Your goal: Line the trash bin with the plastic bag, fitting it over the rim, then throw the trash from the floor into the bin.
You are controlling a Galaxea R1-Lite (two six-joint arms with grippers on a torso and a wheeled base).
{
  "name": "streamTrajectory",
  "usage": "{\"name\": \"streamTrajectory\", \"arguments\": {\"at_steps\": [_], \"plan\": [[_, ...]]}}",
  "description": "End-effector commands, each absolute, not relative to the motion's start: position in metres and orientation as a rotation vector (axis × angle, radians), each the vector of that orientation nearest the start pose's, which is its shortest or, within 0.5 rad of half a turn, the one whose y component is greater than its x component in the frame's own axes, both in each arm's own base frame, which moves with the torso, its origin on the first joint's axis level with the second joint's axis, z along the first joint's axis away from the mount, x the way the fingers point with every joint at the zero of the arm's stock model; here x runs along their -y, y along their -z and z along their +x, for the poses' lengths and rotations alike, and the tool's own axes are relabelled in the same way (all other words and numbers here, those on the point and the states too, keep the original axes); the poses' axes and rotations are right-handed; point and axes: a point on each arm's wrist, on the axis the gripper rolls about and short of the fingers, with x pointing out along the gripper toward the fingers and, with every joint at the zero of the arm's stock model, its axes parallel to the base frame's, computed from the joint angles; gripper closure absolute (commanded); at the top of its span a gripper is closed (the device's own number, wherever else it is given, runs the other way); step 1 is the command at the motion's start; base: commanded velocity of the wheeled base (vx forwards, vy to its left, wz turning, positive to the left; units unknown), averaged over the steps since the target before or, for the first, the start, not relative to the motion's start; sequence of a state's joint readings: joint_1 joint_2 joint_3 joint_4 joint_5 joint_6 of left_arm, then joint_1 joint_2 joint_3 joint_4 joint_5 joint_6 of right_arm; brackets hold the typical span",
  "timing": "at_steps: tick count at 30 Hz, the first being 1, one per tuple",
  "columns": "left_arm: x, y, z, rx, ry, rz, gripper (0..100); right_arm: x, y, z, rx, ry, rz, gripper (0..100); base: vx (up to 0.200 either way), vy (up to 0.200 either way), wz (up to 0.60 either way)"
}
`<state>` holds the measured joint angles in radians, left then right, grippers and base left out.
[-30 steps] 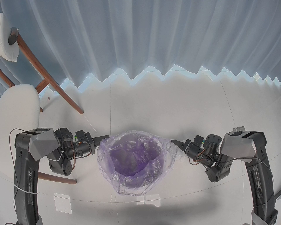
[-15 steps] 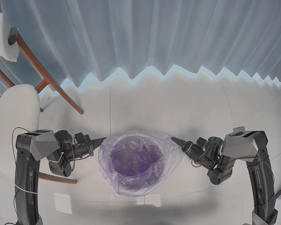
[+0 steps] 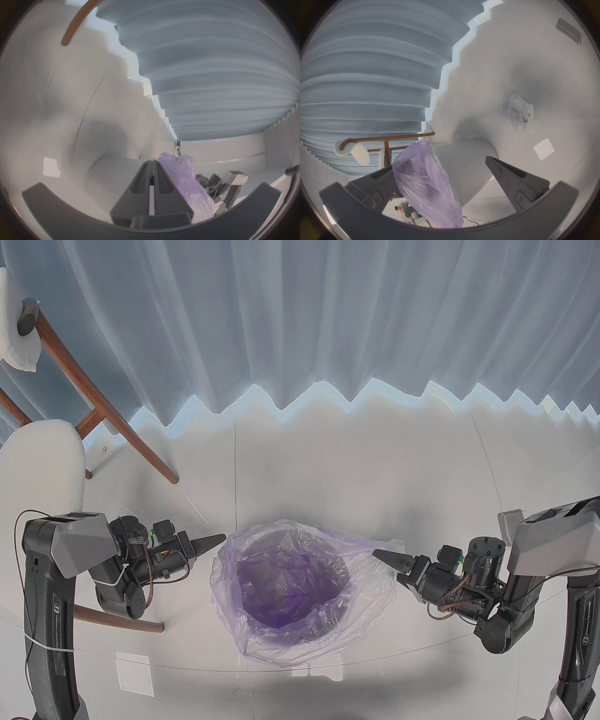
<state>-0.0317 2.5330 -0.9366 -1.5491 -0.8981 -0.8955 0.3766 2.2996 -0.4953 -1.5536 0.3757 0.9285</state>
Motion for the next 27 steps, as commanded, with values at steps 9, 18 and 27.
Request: {"name": "streamTrajectory", "arguments": {"at_steps": [9,18,27], "plan": [[0.021,-0.052,0.382,-0.359,0.859,-0.777,100,-0.136,-0.011,0.298,-0.566,-0.582,0.823,0,0.0,0.0,0.0],[0.029,-0.116,0.348,-0.261,0.935,-0.721,100,-0.141,-0.018,0.307,-0.527,-0.631,0.821,0,0.0,0.0,0.0],[0.071,-0.121,0.311,-0.359,1.069,-0.712,100,-0.141,-0.016,0.306,-0.527,-0.632,0.792,0,0.0,0.0,0.0]]}}
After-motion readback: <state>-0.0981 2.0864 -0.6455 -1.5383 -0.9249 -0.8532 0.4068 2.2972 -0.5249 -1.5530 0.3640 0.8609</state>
